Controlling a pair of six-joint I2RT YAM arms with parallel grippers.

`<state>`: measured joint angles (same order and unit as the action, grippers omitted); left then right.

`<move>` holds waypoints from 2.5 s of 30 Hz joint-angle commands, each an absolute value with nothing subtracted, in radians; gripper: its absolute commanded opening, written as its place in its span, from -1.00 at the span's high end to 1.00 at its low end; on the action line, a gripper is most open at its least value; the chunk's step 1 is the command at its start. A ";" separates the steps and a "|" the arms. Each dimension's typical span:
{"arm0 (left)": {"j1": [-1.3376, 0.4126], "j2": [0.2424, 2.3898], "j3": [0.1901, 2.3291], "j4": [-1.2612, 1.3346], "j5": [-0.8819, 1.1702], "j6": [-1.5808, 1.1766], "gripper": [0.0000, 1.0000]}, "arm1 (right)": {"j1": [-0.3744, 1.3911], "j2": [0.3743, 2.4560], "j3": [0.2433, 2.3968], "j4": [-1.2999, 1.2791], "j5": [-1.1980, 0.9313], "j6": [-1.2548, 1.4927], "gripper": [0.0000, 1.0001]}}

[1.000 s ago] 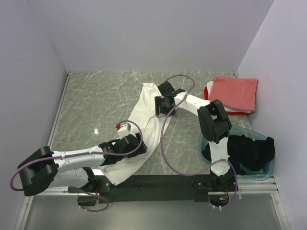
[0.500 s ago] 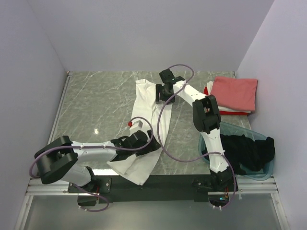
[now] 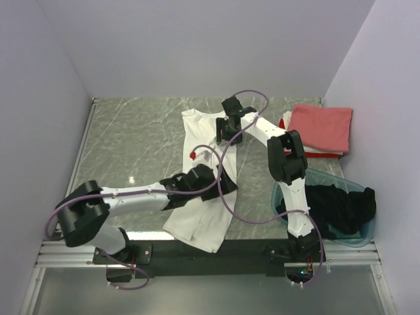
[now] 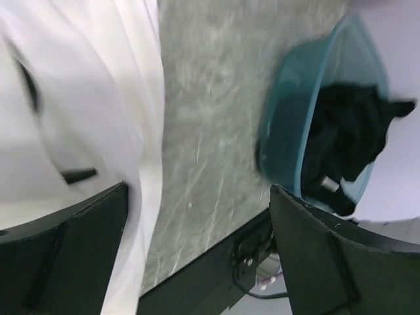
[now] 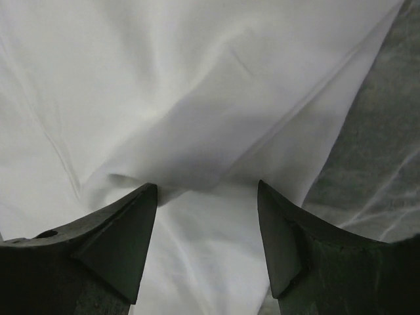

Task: Fold and stack the t-shirts
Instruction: Fold the tshirt

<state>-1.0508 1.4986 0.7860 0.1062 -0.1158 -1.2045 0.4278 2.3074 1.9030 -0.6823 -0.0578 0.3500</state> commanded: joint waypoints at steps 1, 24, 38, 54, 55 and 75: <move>-0.965 1.372 0.824 0.020 -0.160 -1.103 -0.86 | 0.420 2.220 1.821 -0.628 -0.103 0.341 -0.37; -0.477 1.915 1.388 0.026 0.069 -0.792 -0.83 | 0.419 2.197 1.827 -0.578 -0.129 0.353 -0.03; -0.462 2.092 1.508 0.120 0.118 -0.772 -0.82 | 0.407 2.250 1.871 -0.589 -0.143 0.367 0.02; -0.437 2.263 1.655 0.113 0.201 -0.770 -0.82 | 0.393 2.299 1.868 -0.589 -0.184 0.387 0.33; -0.436 2.266 1.657 0.114 0.202 -0.770 -0.83 | 0.393 2.299 1.865 -0.586 -0.189 0.387 0.44; -0.391 2.335 1.724 0.041 0.186 -0.759 -0.84 | 0.393 2.053 1.611 -0.546 -0.126 0.436 0.84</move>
<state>-0.4015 2.3199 1.6985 0.0612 0.1886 -0.7750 0.3965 2.1250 1.6470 -0.5648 -0.1558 0.4179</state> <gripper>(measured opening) 0.919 0.064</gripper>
